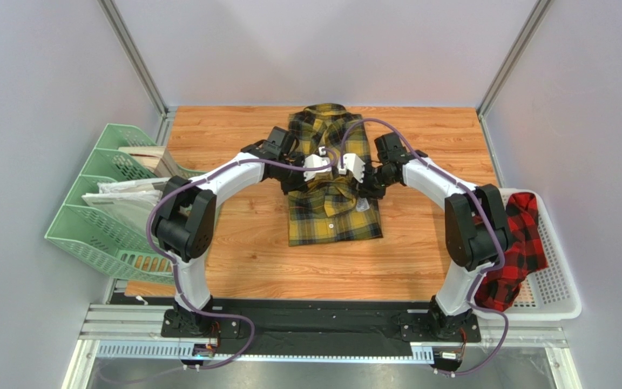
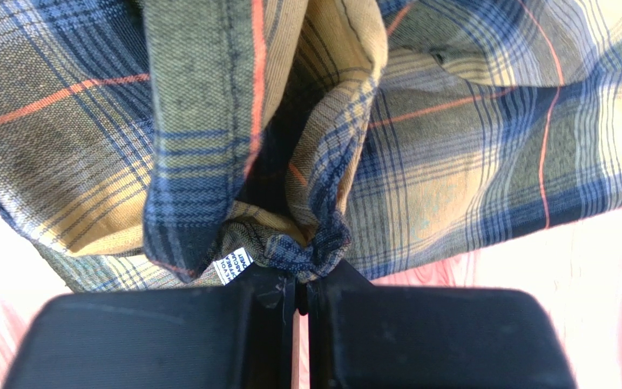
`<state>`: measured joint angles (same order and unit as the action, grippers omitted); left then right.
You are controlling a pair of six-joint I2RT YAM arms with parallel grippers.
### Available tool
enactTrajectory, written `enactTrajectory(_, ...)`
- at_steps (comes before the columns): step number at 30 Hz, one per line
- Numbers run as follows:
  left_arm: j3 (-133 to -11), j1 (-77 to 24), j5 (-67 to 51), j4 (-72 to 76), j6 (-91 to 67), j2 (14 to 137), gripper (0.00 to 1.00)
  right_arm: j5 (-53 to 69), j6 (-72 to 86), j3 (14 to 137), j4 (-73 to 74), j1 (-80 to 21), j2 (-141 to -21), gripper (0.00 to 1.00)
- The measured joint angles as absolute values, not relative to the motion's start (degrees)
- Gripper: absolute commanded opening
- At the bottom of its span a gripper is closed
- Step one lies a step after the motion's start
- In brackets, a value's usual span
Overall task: Fold and stack the long sleeve shirts
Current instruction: Fold the shirt
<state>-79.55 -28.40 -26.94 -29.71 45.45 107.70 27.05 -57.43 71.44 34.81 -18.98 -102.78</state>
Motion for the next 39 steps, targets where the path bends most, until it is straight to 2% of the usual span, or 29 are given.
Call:
enactTrajectory(8,-85.3,-26.9,-27.1,-31.1,43.8,109.7,0.00,27.6,-54.1,74.8,37.1,-15.9,-103.4,0.00)
enactTrajectory(13,-89.9,-26.9,-26.8,-31.5,42.8,113.3,0.00,27.9,-51.6,80.2,39.2,-14.4,-108.1,0.00)
enactTrajectory(15,-93.4,-27.0,-26.2,-32.7,42.1,116.9,0.07,28.0,-50.2,82.3,40.5,-14.2,-110.7,0.02)
enactTrajectory(17,-96.7,-27.0,-24.9,-34.1,41.2,120.5,0.13,28.0,-48.6,84.4,41.9,-14.0,-113.4,0.12)
enactTrajectory(18,-98.6,-27.0,-24.1,-35.1,40.7,122.4,0.20,27.9,-47.8,85.4,42.4,-14.0,-114.6,0.14)
enactTrajectory(21,-103.9,-26.9,-21.7,-38.9,39.4,127.2,0.26,27.5,-44.5,90.3,46.1,-14.0,-119.3,0.16)
enactTrajectory(25,-105.7,-26.9,-20.3,-43.0,38.2,128.8,0.22,27.6,-40.1,96.7,51.2,-14.0,-124.3,0.16)
enactTrajectory(26,-105.7,-26.9,-20.3,-44.3,37.7,128.8,0.17,27.8,-39.1,97.5,52.1,-14.0,-124.9,0.16)
enactTrajectory(29,-104.7,-26.9,-20.8,-46.2,36.1,128.5,0.14,29.5,-36.2,97.2,54.0,-14.1,-125.3,0.16)
enactTrajectory(36,-88.7,-27.3,-24.3,-47.9,32.2,118.5,0.12,34.7,-30.7,81.7,53.1,-17.3,-117.5,0.15)
enactTrajectory(39,-85.7,-27.7,-25.8,-49.5,30.5,114.1,0.13,35.6,-29.1,76.4,53.7,-18.5,-114.2,0.17)
